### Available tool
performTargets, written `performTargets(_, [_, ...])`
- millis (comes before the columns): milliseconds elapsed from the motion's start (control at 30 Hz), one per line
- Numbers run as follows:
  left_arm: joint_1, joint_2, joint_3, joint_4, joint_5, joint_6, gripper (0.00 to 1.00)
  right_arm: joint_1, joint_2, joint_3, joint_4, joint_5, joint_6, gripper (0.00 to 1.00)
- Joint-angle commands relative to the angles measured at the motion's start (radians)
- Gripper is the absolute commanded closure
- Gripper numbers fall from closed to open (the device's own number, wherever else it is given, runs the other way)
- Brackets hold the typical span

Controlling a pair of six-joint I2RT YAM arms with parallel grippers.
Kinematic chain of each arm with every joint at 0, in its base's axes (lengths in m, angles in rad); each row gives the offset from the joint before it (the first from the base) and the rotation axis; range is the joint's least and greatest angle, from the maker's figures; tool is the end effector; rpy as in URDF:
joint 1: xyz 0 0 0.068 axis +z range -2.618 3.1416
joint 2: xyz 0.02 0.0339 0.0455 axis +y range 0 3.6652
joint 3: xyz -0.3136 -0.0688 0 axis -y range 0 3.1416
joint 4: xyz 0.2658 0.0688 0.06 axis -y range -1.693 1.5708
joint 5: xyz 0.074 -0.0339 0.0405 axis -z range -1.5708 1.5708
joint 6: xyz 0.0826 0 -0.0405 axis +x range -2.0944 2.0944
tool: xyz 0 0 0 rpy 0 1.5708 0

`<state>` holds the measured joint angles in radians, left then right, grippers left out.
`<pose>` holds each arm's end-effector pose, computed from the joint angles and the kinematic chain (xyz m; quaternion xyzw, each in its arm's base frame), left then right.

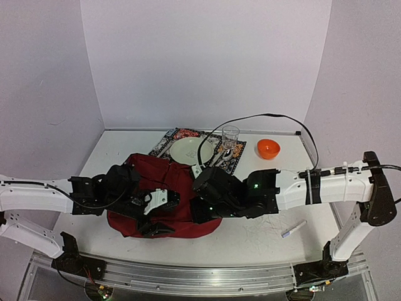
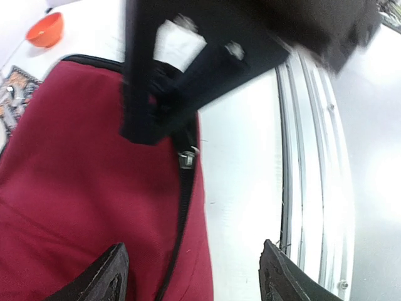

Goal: Pack the student bag
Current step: Hold the largest pocket of the student bag, then zip the student bag into the largest pocket of the bag.

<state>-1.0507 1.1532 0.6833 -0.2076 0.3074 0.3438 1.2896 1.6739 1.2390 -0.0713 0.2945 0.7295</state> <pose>0.1155 -0.2519 0.2376 0.6230 0.6408 -0.2773 0.3527 0.1486 0.4280 0.2937 -0.1640 0.8397 0.3577 0.3742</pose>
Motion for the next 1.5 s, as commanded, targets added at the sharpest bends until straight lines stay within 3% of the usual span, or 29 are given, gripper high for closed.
performTargets(0, [-0.025, 0.054, -0.048, 0.165, -0.02, 0.054, 0.27, -0.007, -0.057, -0.021, 0.019, 0.007, 0.02, 1.0])
performTargets(167, [-0.03, 0.076, -0.11, 0.316, -0.089, 0.062, 0.3, -0.008, -0.061, -0.024, 0.027, 0.001, 0.021, 1.0])
performTargets(467, [-0.049, 0.15, -0.125, 0.333, -0.179, 0.062, 0.44, -0.012, -0.076, -0.03, 0.033, -0.004, 0.015, 1.0])
performTargets(700, [-0.05, 0.099, -0.124, 0.287, -0.201, 0.061, 0.92, -0.039, -0.123, -0.088, 0.033, 0.018, 0.021, 1.0])
performTargets(767, [-0.049, 0.064, -0.116, 0.231, -0.217, 0.071, 1.0, -0.061, -0.157, -0.121, 0.033, 0.025, 0.025, 1.0])
performTargets(1200, [-0.049, -0.143, -0.115, -0.111, -0.374, 0.111, 1.0, -0.252, -0.359, -0.257, 0.011, 0.038, -0.036, 1.0])
performTargets(1400, [-0.049, -0.177, -0.1, -0.258, -0.47, 0.114, 1.0, -0.288, -0.345, -0.236, 0.001, 0.0, -0.096, 1.0])
performTargets(1467, [-0.049, -0.197, -0.093, -0.266, -0.486, 0.102, 0.88, -0.286, -0.31, -0.208, 0.022, -0.072, -0.117, 1.0])
